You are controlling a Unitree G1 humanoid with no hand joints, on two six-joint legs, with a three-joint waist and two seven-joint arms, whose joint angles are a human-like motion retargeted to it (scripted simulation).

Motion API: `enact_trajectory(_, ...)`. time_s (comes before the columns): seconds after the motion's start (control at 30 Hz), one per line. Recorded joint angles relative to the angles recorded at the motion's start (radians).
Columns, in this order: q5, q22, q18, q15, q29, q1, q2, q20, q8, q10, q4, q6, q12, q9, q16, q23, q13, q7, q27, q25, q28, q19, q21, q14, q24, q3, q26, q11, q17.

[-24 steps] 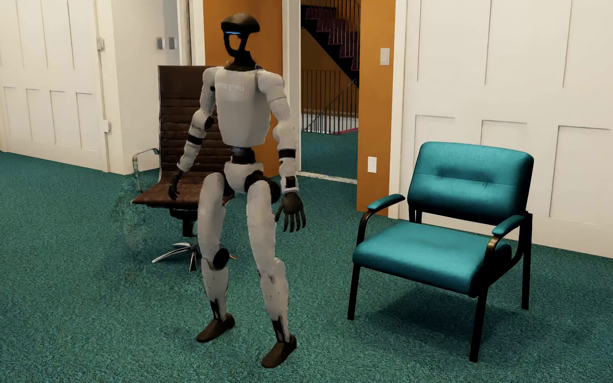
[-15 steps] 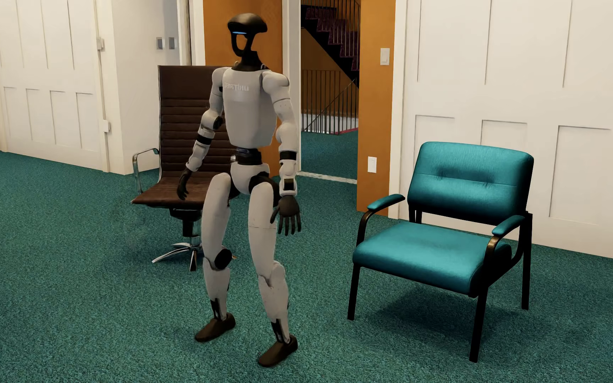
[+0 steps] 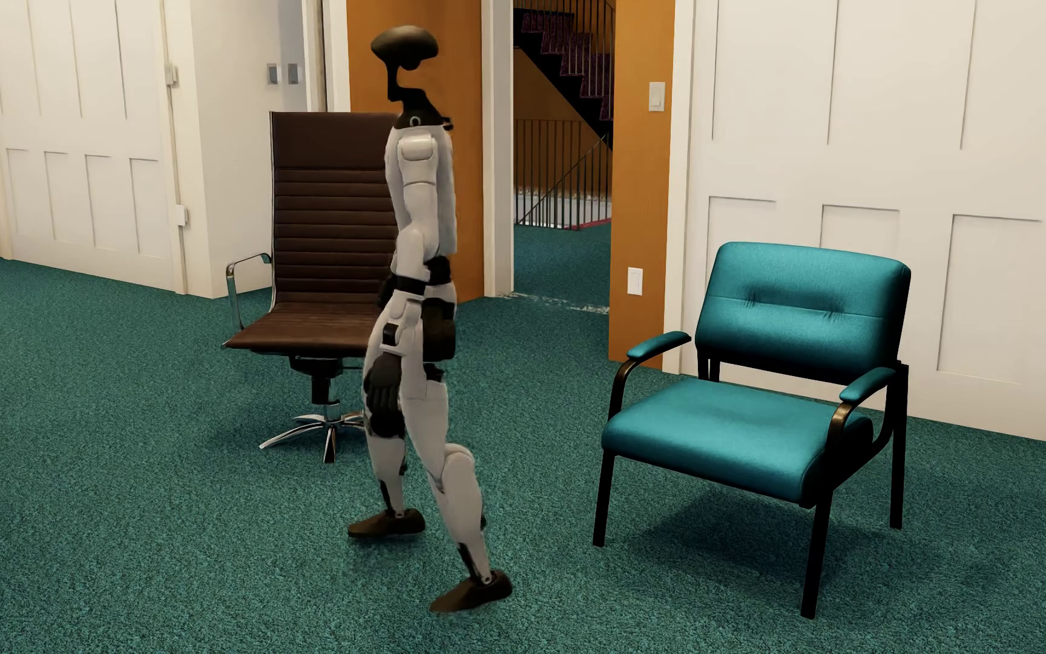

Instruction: Sit on the dark chair

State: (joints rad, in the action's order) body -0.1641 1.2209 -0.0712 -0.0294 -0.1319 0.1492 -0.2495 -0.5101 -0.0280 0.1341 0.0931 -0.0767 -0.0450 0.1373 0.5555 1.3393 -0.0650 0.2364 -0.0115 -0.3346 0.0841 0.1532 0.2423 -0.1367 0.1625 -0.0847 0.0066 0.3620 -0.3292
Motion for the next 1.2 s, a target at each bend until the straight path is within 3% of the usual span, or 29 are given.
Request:
enact_trajectory(0.1, -0.011, -0.002, 0.049, -0.022, -0.003, 0.062, 0.003, -0.012, -0.061, -0.011, 0.001, 0.003, -0.019, 0.021, -0.007, 0.001, -0.002, 0.043, -0.032, -0.033, 0.007, -0.036, -0.029, 0.037, 0.02, 0.0, -0.016, -0.037, -0.008)
enact_trajectory(0.13, 0.02, 0.002, -0.03, -0.056, 0.02, 0.067, -0.034, 0.002, -0.041, -0.041, -0.006, -0.005, 0.013, -0.037, -0.016, -0.032, 0.044, 0.043, 0.052, 0.017, 0.069, -0.02, -0.01, -0.013, -0.06, -0.009, 0.008, -0.018, -0.007)
enact_trajectory(0.17, 0.041, -0.012, -0.035, -0.041, 0.025, 0.077, -0.021, 0.002, -0.048, -0.024, 0.001, -0.004, 0.015, -0.041, -0.016, -0.036, 0.054, 0.049, 0.051, 0.008, 0.074, -0.03, -0.012, -0.005, -0.062, -0.008, 0.006, -0.037, -0.009)
enact_trajectory(0.2, 0.068, -0.019, -0.061, 0.031, 0.02, 0.074, -0.015, 0.007, -0.025, 0.03, 0.033, 0.007, 0.016, -0.043, -0.02, -0.034, 0.06, 0.05, 0.048, 0.012, 0.095, -0.007, 0.005, -0.005, -0.08, -0.009, 0.0, -0.064, -0.01)
enact_trajectory(0.23, 0.1, -0.013, -0.103, 0.031, 0.024, 0.069, -0.014, 0.008, 0.004, 0.097, 0.073, 0.018, 0.016, -0.043, -0.025, -0.031, 0.064, 0.045, 0.041, 0.01, 0.111, -0.019, 0.036, -0.003, -0.101, -0.009, -0.005, -0.05, -0.013)
enact_trajectory(0.3, 0.145, -0.031, -0.187, 0.026, 0.018, 0.026, 0.047, 0.0, -0.016, 0.296, 0.15, 0.015, 0.025, -0.031, -0.008, -0.043, 0.076, 0.046, 0.039, 0.003, 0.094, -0.068, 0.055, 0.054, -0.134, -0.003, 0.002, -0.078, -0.015)
enact_trajectory(0.37, 0.173, -0.028, -0.212, 0.03, 0.017, -0.084, 0.12, 0.0, -0.014, 0.522, 0.193, 0.015, 0.007, -0.015, -0.019, -0.051, 0.073, -0.006, 0.047, 0.012, 0.099, -0.119, 0.047, 0.1, -0.133, 0.02, 0.011, -0.142, -0.03)
enact_trajectory(0.4, 0.178, -0.031, -0.21, 0.031, 0.014, -0.136, 0.162, 0.001, -0.006, 0.606, 0.178, 0.017, 0.003, -0.002, -0.034, -0.051, 0.065, -0.046, 0.055, 0.028, 0.113, -0.126, 0.061, 0.079, -0.151, 0.035, 0.012, -0.172, -0.042)
enact_trajectory(0.43, 0.185, -0.032, -0.162, 0.03, 0.015, -0.184, 0.198, -0.009, 0.003, 0.659, 0.138, 0.016, 0.003, 0.004, -0.046, -0.05, 0.061, -0.09, 0.063, 0.034, 0.108, -0.132, 0.077, 0.037, -0.168, 0.055, 0.012, -0.2, -0.05)
enact_trajectory(0.47, 0.189, -0.033, -0.127, 0.019, 0.014, -0.238, 0.223, -0.008, 0.009, 0.692, 0.098, 0.018, 0.0, 0.012, -0.053, -0.049, 0.053, -0.132, 0.062, 0.04, 0.088, -0.136, 0.103, 0.002, -0.151, 0.072, 0.011, -0.206, -0.058)
enact_trajectory(0.53, 0.192, -0.044, -0.164, -0.023, 0.022, -0.367, 0.239, 0.016, 0.006, 0.696, 0.034, 0.028, -0.001, 0.019, -0.065, -0.056, 0.027, -0.191, 0.059, 0.037, 0.059, -0.143, 0.139, -0.023, -0.106, 0.101, 0.006, -0.174, -0.076)
enact_trajectory(0.6, 0.199, -0.038, -0.148, -0.048, 0.019, -0.46, 0.29, 0.016, 0.016, 0.571, -0.034, 0.033, 0.001, 0.022, -0.071, -0.072, 0.006, -0.225, 0.062, 0.043, 0.053, -0.148, 0.165, -0.043, -0.108, 0.117, 0.009, -0.198, -0.083)
enact_trajectory(0.67, 0.208, -0.027, -0.149, -0.072, 0.018, -0.499, 0.335, 0.045, 0.009, 0.346, -0.068, 0.035, 0.001, 0.023, -0.065, -0.089, -0.019, -0.206, 0.05, 0.035, 0.046, -0.147, 0.192, -0.025, -0.09, 0.129, 0.007, -0.216, -0.08)
enact_trajectory(0.73, 0.219, -0.021, -0.113, -0.108, 0.027, -0.503, 0.402, 0.07, -0.003, 0.208, -0.091, 0.034, 0.008, 0.032, -0.056, -0.114, -0.032, -0.179, 0.048, 0.024, 0.033, -0.159, 0.209, -0.011, -0.088, 0.132, 0.017, -0.227, -0.078)
enact_trajectory(0.83, 0.236, -0.016, -0.201, -0.149, 0.03, -0.478, 0.496, 0.101, -0.027, 0.235, -0.084, 0.03, 0.033, 0.014, -0.045, -0.132, -0.005, -0.153, 0.04, 0.007, 0.029, -0.163, 0.204, 0.088, -0.088, 0.134, 0.023, -0.191, -0.076)
enact_trajectory(0.87, 0.227, -0.023, -0.159, -0.171, 0.038, -0.439, 0.488, 0.128, -0.042, 0.211, -0.091, 0.021, 0.05, -0.006, -0.04, -0.136, 0.012, -0.142, 0.041, -0.003, 0.015, -0.155, 0.192, 0.104, -0.076, 0.134, 0.026, -0.113, -0.078)
enact_trajectory(0.9, 0.203, -0.021, -0.137, -0.174, 0.034, -0.42, 0.446, 0.128, -0.049, 0.222, -0.109, 0.005, 0.054, -0.017, -0.042, -0.127, 0.021, -0.162, 0.041, -0.005, 0.023, -0.111, 0.174, 0.108, -0.075, 0.133, 0.022, 0.025, -0.075)
enact_trajectory(0.93, 0.163, -0.014, -0.129, -0.128, 0.025, -0.389, 0.375, 0.117, -0.039, 0.216, -0.124, -0.006, 0.06, -0.026, -0.046, -0.11, 0.035, -0.178, 0.042, 0.009, 0.033, -0.013, 0.171, 0.112, -0.079, 0.125, 0.026, 0.212, -0.072)
enact_trajectory(0.97, 0.112, -0.025, -0.09, 0.022, 0.047, -0.33, 0.305, 0.119, -0.05, 0.182, -0.134, -0.016, 0.072, -0.024, -0.046, -0.099, 0.042, -0.166, 0.042, 0.01, 0.021, 0.141, 0.178, 0.117, -0.068, 0.109, 0.03, 0.409, -0.075)
enact_trajectory(1.0, 0.069, -0.041, -0.051, 0.057, 0.065, -0.276, 0.226, 0.125, -0.059, 0.162, -0.136, -0.024, 0.068, -0.004, -0.041, -0.099, 0.031, -0.151, 0.044, -0.005, 0.009, 0.151, 0.164, 0.119, -0.054, 0.093, 0.03, 0.582, -0.078)
enact_trajectory(1.03, 0.049, -0.04, -0.041, 0.04, 0.062, -0.247, 0.143, 0.113, -0.034, 0.157, -0.124, -0.021, 0.051, 0.008, -0.04, -0.099, 0.022, -0.152, 0.046, -0.02, 0.015, 0.126, 0.157, 0.115, -0.037, 0.078, 0.027, 0.684, -0.078)
enact_trajectory(1.1, 0.036, -0.051, -0.052, 0.011, 0.043, -0.201, 0.011, 0.098, 0.025, 0.137, -0.094, -0.009, 0.039, 0.004, -0.046, -0.1, 0.033, -0.16, 0.056, -0.03, 0.052, 0.077, 0.153, 0.106, -0.052, 0.05, 0.023, 0.708, -0.076)
enact_trajectory(1.2, 0.01, -0.08, -0.091, -0.016, 0.033, -0.177, -0.07, 0.065, 0.072, 0.155, -0.021, 0.0, 0.011, 0.014, -0.044, -0.104, 0.033, -0.165, 0.055, -0.046, 0.069, -0.026, 0.131, 0.08, -0.062, 0.022, -0.006, 0.472, -0.07)
